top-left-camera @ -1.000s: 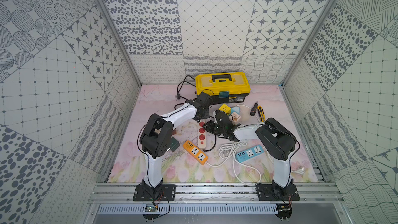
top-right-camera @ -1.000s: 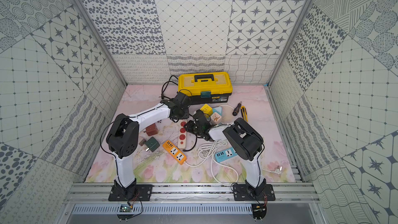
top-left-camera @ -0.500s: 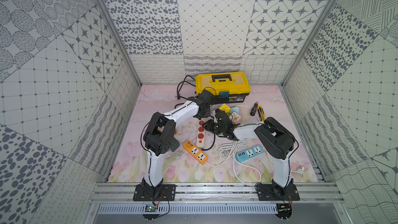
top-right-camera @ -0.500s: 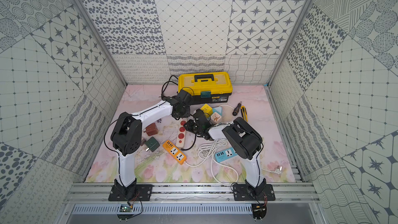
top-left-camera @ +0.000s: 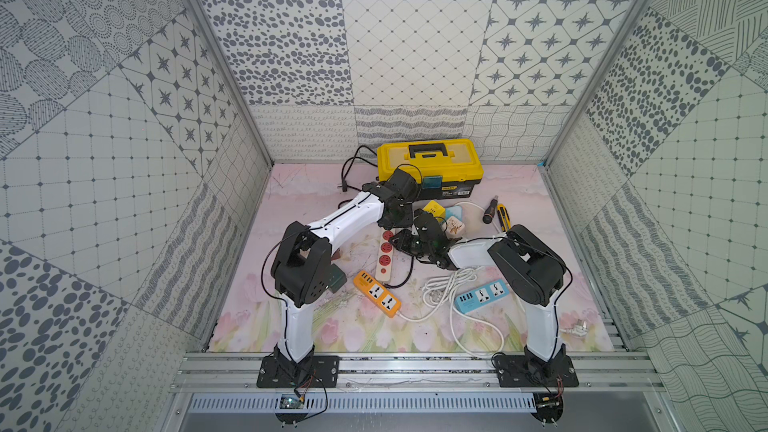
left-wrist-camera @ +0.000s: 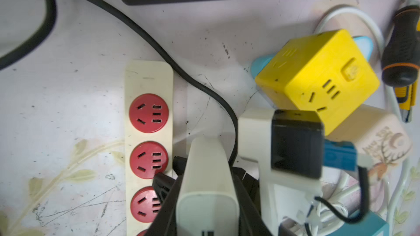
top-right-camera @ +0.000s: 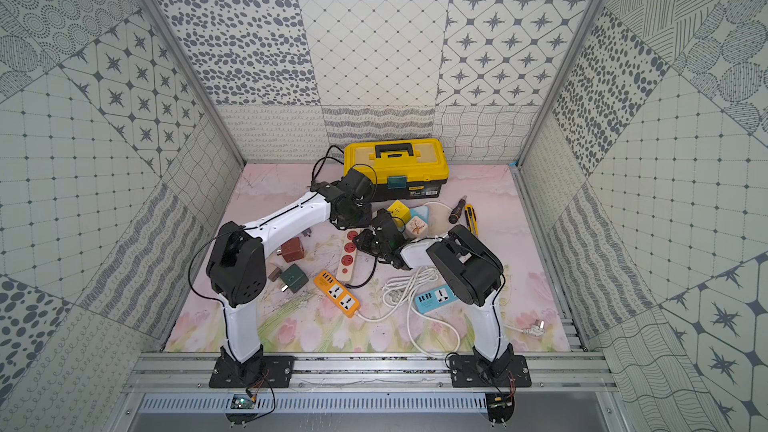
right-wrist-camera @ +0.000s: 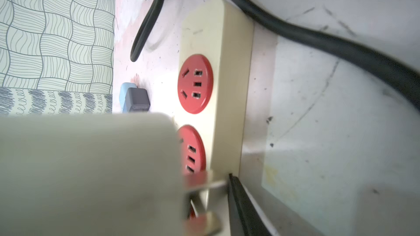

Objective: Pull the plug off the socket
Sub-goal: Remove the plug from the socket, then place the plug at the center of the board.

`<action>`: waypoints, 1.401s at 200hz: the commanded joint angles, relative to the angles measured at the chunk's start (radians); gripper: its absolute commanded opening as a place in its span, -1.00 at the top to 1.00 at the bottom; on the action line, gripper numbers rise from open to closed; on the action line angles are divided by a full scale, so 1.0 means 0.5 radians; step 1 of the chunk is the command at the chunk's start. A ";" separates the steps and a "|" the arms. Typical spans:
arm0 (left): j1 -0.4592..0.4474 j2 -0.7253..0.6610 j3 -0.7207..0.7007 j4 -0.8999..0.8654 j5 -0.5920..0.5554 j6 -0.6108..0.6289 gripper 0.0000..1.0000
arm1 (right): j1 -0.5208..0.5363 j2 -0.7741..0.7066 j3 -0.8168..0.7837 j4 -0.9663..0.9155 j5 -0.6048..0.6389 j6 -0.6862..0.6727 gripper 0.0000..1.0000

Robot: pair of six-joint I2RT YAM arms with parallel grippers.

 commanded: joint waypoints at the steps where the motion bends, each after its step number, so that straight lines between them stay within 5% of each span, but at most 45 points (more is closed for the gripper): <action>1: 0.010 -0.354 -0.277 0.054 -0.137 -0.049 0.94 | -0.035 0.184 -0.115 -0.179 0.069 -0.109 0.35; 46: 0.220 -0.907 -0.814 0.286 -0.303 -0.237 0.93 | -0.033 -0.055 -0.103 -0.068 -0.163 -0.447 0.22; 104: 0.880 -1.208 -1.328 0.863 0.141 -0.620 0.91 | -0.028 -0.505 -0.146 -0.136 -0.427 -0.824 -0.07; 160: 1.363 -0.859 -1.422 1.539 0.656 -0.894 0.88 | -0.031 -1.178 -0.633 0.046 -0.191 -0.993 -0.06; 217: 1.462 -0.346 -1.132 1.701 0.624 -0.728 0.84 | -0.113 -1.846 -1.100 0.017 0.196 -1.026 -0.05; 280: 1.555 0.053 -0.812 1.649 0.786 -0.754 0.74 | -0.291 -2.229 -1.258 -0.203 0.227 -1.007 -0.07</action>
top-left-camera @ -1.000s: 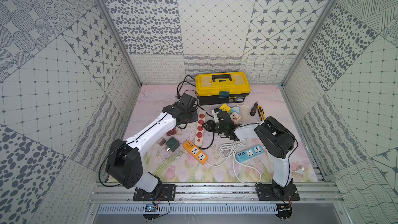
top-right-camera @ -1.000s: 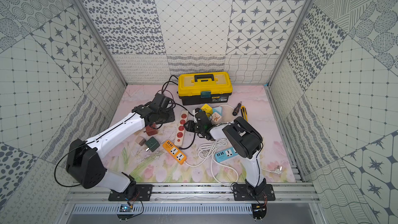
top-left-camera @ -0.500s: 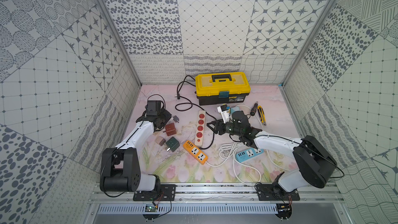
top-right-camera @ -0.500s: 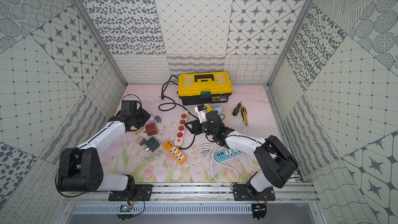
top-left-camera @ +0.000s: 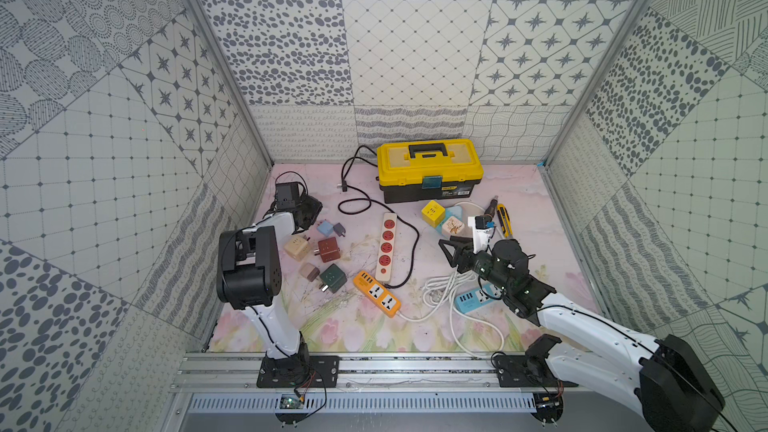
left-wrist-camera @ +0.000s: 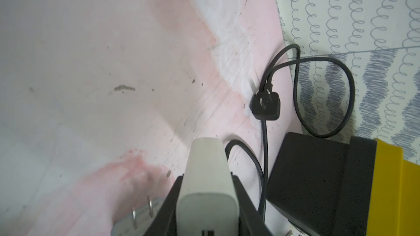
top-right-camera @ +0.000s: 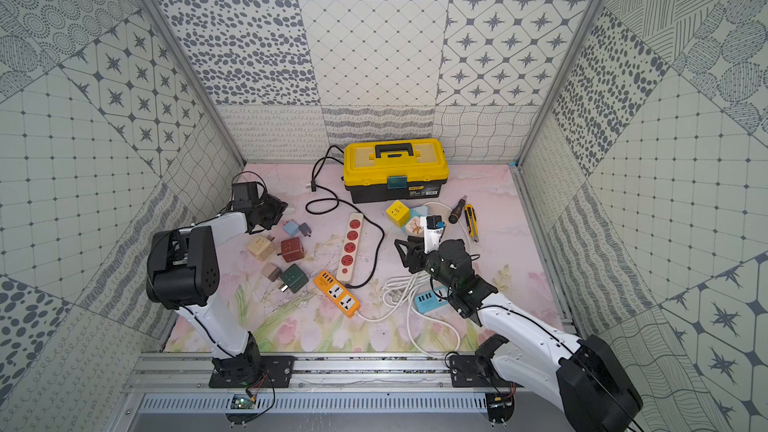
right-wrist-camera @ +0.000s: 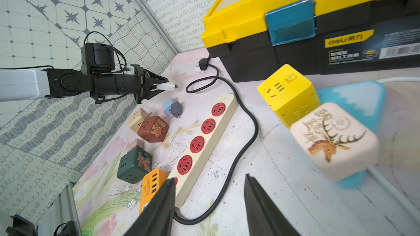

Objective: Pull the plug off the socket
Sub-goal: Place the plug at the center of the board.

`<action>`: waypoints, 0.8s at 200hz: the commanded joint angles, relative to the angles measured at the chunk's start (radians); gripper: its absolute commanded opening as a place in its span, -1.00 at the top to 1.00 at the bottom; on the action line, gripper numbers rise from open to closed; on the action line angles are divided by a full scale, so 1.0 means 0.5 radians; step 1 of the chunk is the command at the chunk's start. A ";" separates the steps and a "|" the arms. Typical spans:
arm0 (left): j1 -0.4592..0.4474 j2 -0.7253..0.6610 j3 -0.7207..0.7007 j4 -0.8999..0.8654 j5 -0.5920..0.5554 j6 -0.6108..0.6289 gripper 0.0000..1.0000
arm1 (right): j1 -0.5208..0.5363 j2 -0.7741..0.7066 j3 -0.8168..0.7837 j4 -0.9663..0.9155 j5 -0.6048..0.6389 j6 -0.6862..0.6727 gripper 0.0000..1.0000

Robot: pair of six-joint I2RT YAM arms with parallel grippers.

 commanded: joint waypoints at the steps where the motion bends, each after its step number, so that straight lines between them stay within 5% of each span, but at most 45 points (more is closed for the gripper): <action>1: 0.043 0.138 0.160 0.131 0.164 0.012 0.73 | -0.053 -0.130 -0.032 -0.054 0.047 -0.025 -0.07; 57: 0.098 0.243 0.321 -0.204 0.125 0.129 -0.03 | -0.254 -0.351 -0.023 -0.296 -0.039 -0.037 -0.07; 110: 0.148 -0.040 0.205 -0.243 0.082 0.290 -0.13 | -0.362 -0.492 0.095 -0.612 -0.072 -0.123 -0.09; 160: 0.106 -0.594 -0.322 0.076 0.297 0.375 -0.13 | -0.416 -0.437 0.243 -0.837 -0.150 -0.317 -0.10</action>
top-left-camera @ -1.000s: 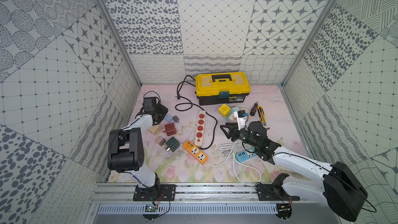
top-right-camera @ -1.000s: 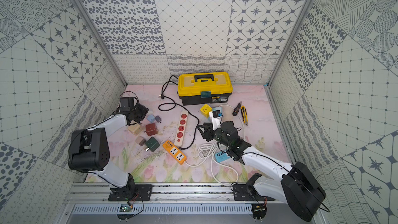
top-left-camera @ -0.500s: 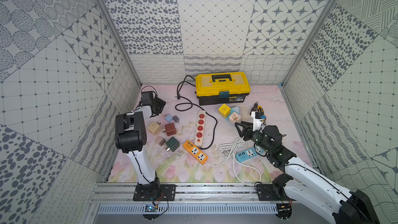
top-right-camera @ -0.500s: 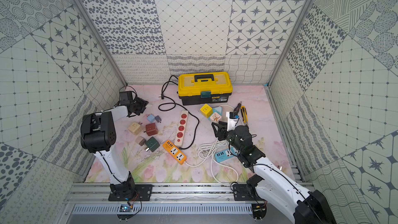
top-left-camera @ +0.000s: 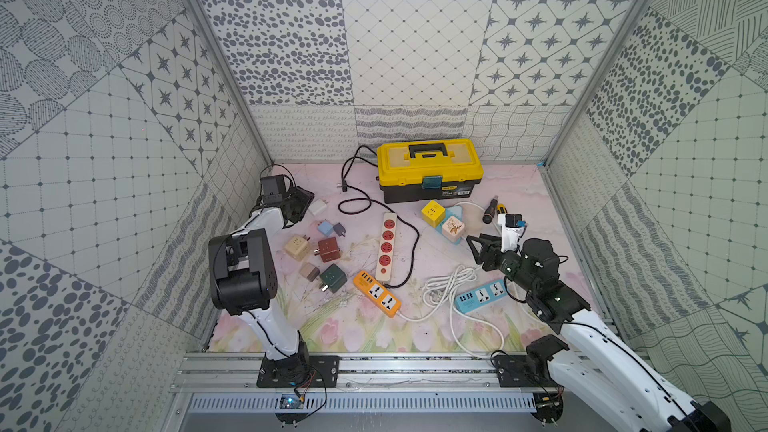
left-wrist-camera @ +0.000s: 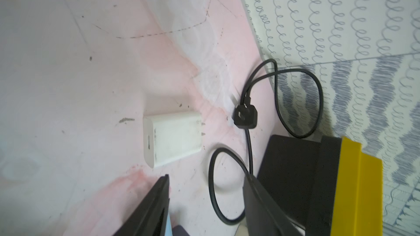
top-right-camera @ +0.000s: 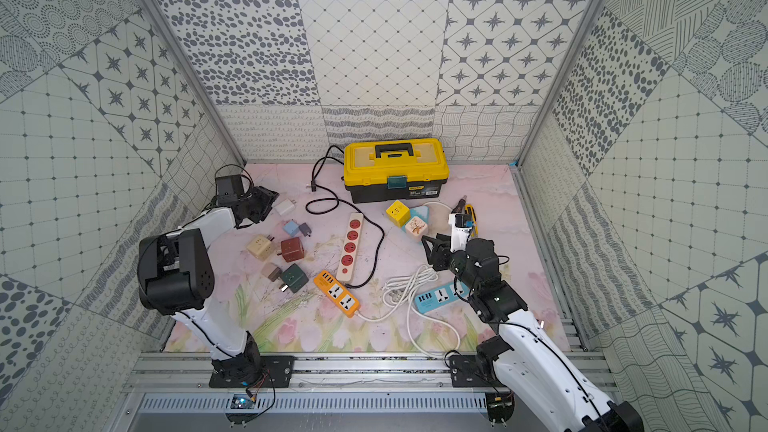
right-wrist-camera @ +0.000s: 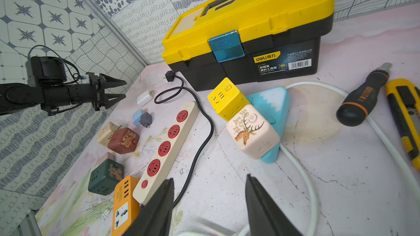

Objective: Pull the plug off the socket
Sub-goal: Place the plug at the center of the board, then adjust the socket at the center of the board.

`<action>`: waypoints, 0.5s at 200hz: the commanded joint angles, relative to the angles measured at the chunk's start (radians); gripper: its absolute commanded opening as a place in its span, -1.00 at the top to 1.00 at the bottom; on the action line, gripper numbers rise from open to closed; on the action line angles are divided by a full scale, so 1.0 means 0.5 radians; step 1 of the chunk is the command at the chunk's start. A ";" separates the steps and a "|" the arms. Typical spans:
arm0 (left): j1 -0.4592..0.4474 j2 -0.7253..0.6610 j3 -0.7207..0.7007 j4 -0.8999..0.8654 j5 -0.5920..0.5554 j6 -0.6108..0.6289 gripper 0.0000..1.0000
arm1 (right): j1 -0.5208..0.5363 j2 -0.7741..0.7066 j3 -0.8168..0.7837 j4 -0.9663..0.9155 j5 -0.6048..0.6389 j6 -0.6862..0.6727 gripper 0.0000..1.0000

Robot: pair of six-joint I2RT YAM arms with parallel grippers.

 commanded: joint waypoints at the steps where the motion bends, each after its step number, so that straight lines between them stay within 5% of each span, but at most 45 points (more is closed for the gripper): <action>1: -0.028 -0.338 -0.315 0.219 0.185 0.153 -0.13 | -0.022 0.027 0.092 -0.100 -0.064 -0.157 -0.10; 100: -0.931 -1.127 -1.140 0.847 0.285 0.058 -0.10 | -0.042 0.617 0.417 -0.294 -0.291 -0.930 -0.54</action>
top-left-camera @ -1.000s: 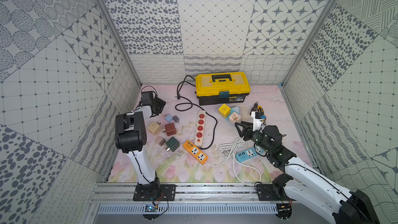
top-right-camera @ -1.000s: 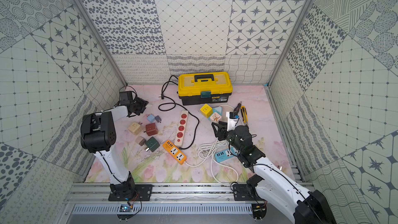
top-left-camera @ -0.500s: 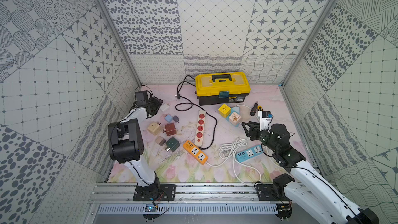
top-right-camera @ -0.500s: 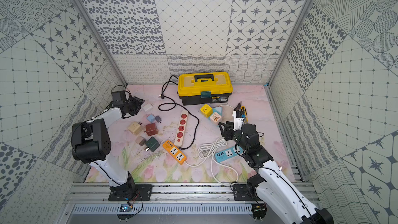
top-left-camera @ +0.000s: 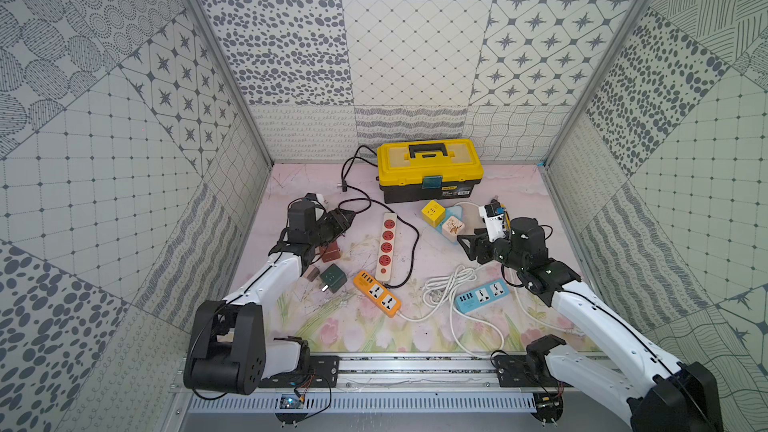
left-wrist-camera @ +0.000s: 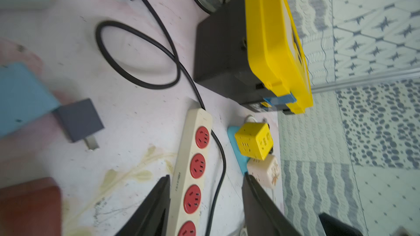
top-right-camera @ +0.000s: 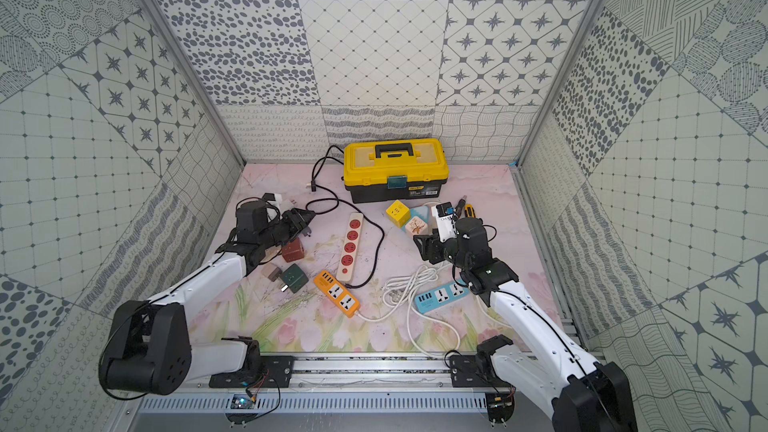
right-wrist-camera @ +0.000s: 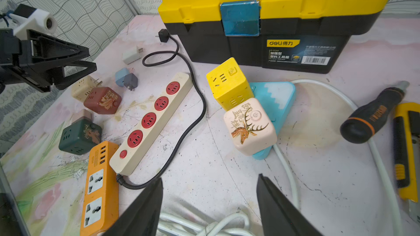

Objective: Pull the plug off the socket
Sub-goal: Adjust the socket at the center of the board.

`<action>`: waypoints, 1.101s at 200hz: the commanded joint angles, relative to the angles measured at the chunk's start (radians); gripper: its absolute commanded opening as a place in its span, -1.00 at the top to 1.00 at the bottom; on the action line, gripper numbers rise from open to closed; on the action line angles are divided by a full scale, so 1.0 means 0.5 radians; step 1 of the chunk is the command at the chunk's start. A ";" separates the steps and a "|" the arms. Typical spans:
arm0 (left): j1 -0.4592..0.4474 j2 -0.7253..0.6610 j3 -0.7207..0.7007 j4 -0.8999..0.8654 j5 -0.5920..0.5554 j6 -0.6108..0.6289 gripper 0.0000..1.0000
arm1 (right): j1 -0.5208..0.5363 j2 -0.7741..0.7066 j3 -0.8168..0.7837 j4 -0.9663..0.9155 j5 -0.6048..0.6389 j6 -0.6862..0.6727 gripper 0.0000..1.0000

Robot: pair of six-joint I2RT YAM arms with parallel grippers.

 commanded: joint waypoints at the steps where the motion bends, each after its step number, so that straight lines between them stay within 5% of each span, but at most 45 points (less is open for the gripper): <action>1: -0.234 -0.204 -0.239 0.437 0.090 -0.037 -0.10 | -0.004 0.102 0.063 -0.003 -0.076 -0.359 -0.54; 58: -0.268 -0.335 -0.462 0.543 0.121 -0.029 -0.15 | 0.001 0.607 0.422 -0.256 0.358 -0.910 -0.71; 99: -0.207 -0.312 -0.539 0.700 0.151 -0.150 -0.34 | 0.001 0.932 0.692 -0.380 0.255 -1.118 -0.80; 158: -0.019 -0.134 -0.621 1.016 0.385 -0.439 -0.35 | -0.005 1.303 0.989 -0.530 0.210 -1.225 -0.82; 220: -0.009 -0.106 -0.583 1.001 0.425 -0.473 -0.33 | 0.030 1.518 1.094 -0.544 0.284 -1.305 -0.67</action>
